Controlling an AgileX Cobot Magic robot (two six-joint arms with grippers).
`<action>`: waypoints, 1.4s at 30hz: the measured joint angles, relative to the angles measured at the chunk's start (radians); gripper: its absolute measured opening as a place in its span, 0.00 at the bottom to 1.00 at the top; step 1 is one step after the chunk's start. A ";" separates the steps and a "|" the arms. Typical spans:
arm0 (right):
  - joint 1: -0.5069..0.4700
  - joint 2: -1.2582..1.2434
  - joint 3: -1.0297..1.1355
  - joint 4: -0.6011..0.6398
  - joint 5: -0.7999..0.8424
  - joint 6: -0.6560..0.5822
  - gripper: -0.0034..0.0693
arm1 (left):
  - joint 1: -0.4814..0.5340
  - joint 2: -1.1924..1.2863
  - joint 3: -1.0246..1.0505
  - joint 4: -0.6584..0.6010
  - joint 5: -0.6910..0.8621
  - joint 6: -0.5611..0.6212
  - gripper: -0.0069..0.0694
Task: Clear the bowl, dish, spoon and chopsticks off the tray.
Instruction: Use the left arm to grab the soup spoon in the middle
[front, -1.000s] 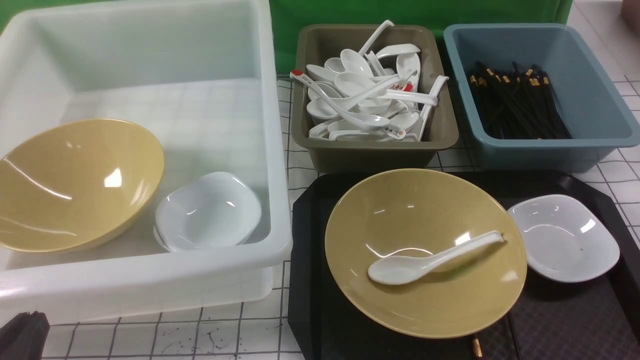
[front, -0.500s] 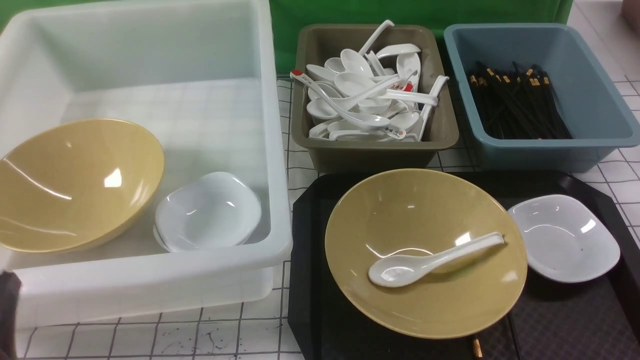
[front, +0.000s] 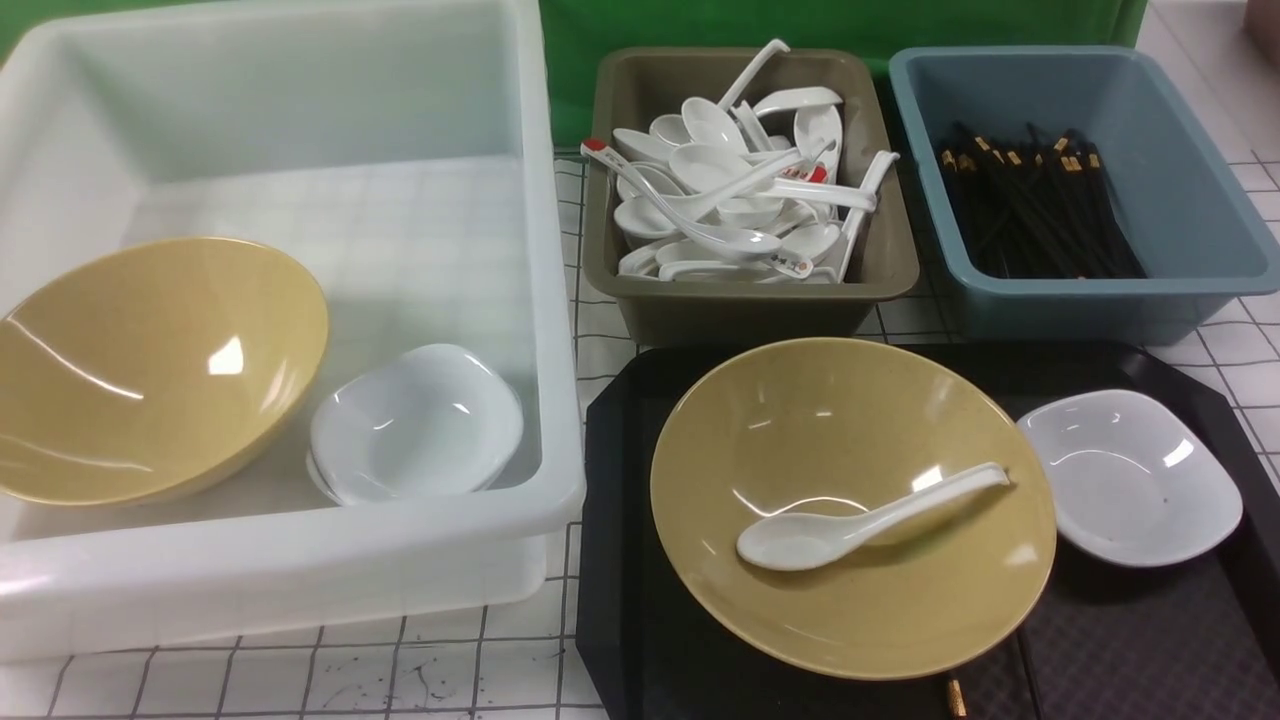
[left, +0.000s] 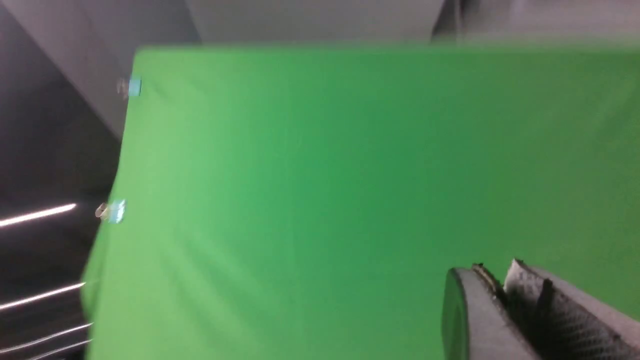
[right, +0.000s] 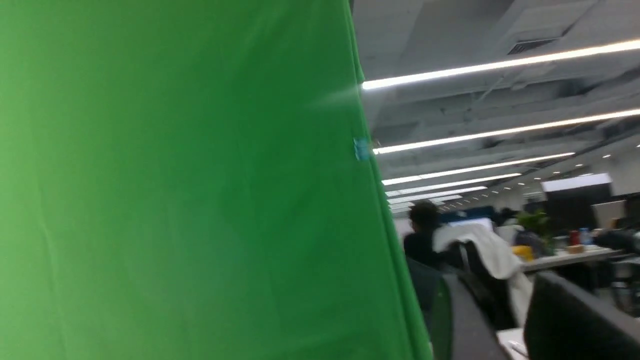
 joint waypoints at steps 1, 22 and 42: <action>0.000 0.000 0.000 0.003 -0.009 -0.002 0.37 | 0.000 0.000 0.000 0.001 0.002 -0.034 0.15; 0.024 0.545 -0.624 0.101 1.053 -0.286 0.10 | -0.323 0.842 -0.805 0.009 0.994 -0.091 0.08; 0.200 0.698 -0.487 0.306 1.094 -0.694 0.10 | -0.783 1.735 -1.355 -0.421 1.304 0.832 0.33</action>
